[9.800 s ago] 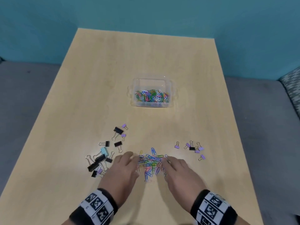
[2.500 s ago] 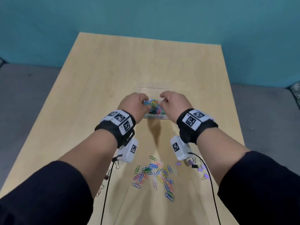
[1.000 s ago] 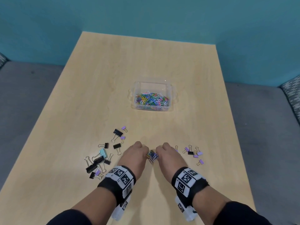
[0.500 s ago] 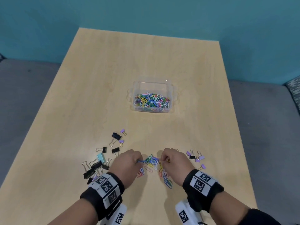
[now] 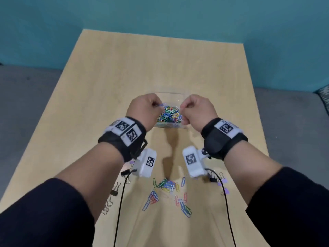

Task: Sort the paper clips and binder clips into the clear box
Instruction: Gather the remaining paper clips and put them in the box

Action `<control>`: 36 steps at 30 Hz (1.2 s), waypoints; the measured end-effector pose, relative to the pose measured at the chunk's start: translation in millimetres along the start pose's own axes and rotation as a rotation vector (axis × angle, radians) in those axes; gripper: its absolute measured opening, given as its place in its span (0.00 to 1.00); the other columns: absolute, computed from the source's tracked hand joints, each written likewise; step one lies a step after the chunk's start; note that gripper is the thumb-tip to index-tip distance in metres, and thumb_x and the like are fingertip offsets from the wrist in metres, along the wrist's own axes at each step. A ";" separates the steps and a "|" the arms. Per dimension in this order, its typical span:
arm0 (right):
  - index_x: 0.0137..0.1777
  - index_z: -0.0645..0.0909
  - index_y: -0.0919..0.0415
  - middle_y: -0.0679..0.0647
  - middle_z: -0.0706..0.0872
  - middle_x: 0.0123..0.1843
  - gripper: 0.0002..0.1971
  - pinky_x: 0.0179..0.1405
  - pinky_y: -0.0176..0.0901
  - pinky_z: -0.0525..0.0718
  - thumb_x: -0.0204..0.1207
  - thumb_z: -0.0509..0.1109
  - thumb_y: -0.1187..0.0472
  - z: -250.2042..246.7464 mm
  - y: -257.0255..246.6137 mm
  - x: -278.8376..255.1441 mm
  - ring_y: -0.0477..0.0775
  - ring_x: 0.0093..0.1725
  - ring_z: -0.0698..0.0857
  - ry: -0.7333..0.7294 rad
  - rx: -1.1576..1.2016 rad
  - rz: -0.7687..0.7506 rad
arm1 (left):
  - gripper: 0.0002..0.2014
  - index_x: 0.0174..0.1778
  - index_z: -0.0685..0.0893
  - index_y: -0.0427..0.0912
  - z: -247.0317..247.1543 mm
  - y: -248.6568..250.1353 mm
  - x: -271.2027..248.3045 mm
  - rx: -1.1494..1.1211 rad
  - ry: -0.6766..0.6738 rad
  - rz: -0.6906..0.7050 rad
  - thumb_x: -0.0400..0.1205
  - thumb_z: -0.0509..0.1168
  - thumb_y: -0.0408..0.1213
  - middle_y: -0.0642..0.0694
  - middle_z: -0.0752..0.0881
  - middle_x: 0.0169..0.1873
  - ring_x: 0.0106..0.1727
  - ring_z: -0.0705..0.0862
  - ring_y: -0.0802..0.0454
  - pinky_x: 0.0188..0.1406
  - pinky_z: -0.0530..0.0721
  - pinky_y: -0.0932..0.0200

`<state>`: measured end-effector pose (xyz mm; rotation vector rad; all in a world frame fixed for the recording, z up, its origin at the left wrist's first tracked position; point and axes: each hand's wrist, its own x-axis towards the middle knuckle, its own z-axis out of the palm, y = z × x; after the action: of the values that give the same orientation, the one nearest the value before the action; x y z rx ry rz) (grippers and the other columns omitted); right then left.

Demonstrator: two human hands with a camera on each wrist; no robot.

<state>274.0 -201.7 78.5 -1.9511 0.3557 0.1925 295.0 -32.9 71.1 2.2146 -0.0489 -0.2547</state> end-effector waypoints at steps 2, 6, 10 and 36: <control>0.40 0.80 0.60 0.55 0.81 0.32 0.06 0.26 0.46 0.86 0.75 0.66 0.71 3.6 -4.7 12.5 0.53 0.25 0.84 -0.011 0.000 0.018 | 0.02 0.42 0.86 0.48 4.5 1.8 8.9 0.022 -0.014 -0.006 0.75 0.70 0.38 0.51 0.84 0.32 0.37 0.86 0.42 0.43 0.86 0.46; 0.57 0.82 0.57 0.52 0.85 0.46 0.15 0.53 0.61 0.86 0.72 0.66 0.56 1.5 12.6 3.6 0.59 0.49 0.87 0.006 -0.103 0.007 | 0.17 0.64 0.83 0.49 4.8 -7.5 -11.2 0.156 0.036 0.004 0.78 0.68 0.39 0.46 0.84 0.56 0.51 0.85 0.45 0.58 0.80 0.53; 0.59 0.83 0.58 0.53 0.87 0.52 0.16 0.59 0.57 0.81 0.74 0.63 0.58 -2.9 47.1 -63.3 0.57 0.51 0.85 -0.093 -0.299 -0.064 | 0.14 0.62 0.84 0.45 10.4 -31.8 -79.5 0.214 -0.026 0.101 0.79 0.67 0.36 0.44 0.84 0.56 0.52 0.84 0.45 0.55 0.77 0.57; 0.79 0.50 0.44 0.49 0.63 0.67 0.37 0.53 0.43 0.78 0.75 0.67 0.54 18.2 134.8 -227.8 0.55 0.62 0.74 -0.315 -0.756 0.018 | 0.32 0.76 0.65 0.51 48.3 -97.3 -233.0 0.443 -0.269 -0.008 0.75 0.68 0.42 0.51 0.69 0.59 0.57 0.69 0.49 0.58 0.74 0.57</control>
<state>14.9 -198.1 21.6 -2.6012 0.0872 0.7203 52.1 18.1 4.3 2.6029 -0.2655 -0.5922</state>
